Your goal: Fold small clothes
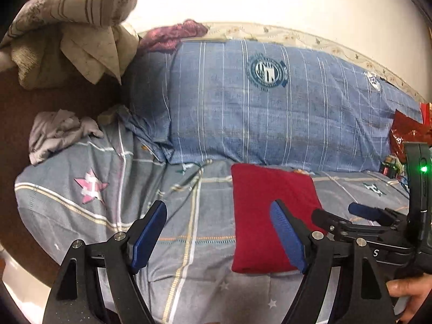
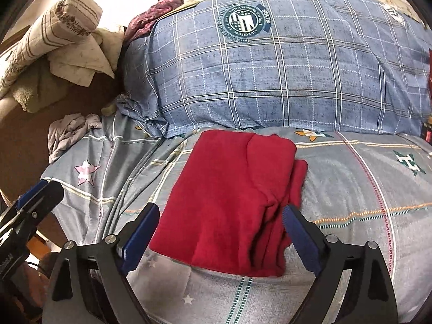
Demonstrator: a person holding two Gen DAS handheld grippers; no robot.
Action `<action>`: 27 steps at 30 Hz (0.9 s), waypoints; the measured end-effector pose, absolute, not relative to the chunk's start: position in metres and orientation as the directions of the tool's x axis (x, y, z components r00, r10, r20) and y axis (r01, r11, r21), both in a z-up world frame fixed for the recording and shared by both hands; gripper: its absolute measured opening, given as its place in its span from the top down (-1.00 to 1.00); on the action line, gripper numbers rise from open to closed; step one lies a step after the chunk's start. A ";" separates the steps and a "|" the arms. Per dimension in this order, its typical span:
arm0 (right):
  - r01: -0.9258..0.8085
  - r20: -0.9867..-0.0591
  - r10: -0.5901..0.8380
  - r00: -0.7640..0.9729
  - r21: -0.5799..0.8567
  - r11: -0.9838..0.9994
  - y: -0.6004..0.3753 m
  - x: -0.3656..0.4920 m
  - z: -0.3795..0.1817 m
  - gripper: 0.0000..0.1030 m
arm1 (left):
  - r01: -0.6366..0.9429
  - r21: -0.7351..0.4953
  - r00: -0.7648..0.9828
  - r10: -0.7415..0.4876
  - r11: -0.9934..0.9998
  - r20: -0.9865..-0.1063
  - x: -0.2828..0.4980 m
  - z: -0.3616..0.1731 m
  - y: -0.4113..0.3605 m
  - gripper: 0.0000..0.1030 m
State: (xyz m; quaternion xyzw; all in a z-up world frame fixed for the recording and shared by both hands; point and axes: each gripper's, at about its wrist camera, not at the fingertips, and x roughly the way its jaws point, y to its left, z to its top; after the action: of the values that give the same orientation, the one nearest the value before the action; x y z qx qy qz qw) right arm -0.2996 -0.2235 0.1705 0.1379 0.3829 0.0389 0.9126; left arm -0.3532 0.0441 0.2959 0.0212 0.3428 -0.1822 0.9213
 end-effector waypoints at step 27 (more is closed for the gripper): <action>0.155 -0.756 0.007 0.655 0.143 0.978 -0.240 -0.267 0.138 -0.85 | 0.364 -0.176 0.530 -0.359 0.915 -0.769 -0.219 0.187 -0.018 -0.54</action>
State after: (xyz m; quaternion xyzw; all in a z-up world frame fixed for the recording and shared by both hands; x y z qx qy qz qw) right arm -0.2665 -0.2396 0.1383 0.0978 0.4134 -0.0408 0.9044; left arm -0.2190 -0.0176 0.1869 0.0029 0.4388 -0.2065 0.8745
